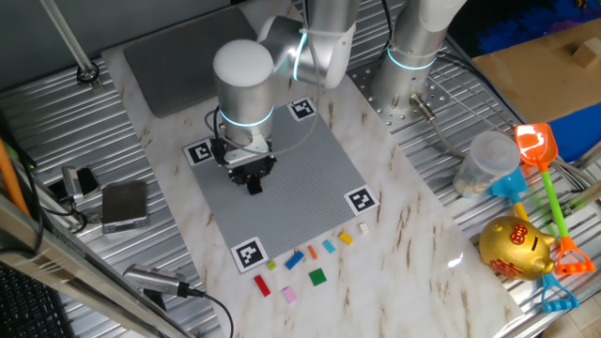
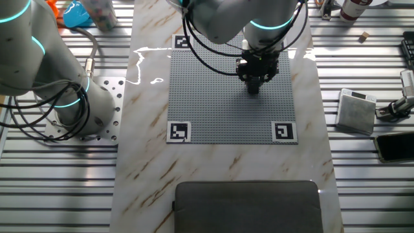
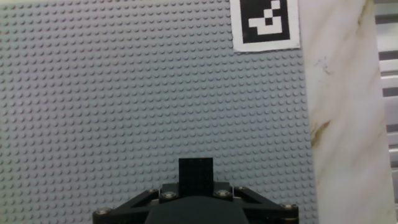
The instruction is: Build with small Lego blocks
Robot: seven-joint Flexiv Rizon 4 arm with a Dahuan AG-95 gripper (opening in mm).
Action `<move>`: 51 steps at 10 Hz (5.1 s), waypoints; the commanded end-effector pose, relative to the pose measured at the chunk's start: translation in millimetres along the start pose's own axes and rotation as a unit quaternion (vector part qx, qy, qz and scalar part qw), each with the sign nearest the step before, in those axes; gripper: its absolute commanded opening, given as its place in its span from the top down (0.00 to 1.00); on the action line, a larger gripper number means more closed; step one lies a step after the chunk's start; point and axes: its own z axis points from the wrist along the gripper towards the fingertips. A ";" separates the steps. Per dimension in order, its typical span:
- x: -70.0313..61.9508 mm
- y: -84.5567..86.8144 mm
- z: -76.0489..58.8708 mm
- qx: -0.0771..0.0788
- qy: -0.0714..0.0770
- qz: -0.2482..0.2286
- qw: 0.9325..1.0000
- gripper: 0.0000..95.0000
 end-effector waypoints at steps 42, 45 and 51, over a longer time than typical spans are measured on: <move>-6.0 -12.2 -10.4 -0.007 0.002 0.024 1.000 1.00; -8.8 -16.5 -11.8 -0.004 0.002 0.034 0.999 1.00; -12.6 -33.5 -6.1 -0.001 0.003 0.036 0.999 1.00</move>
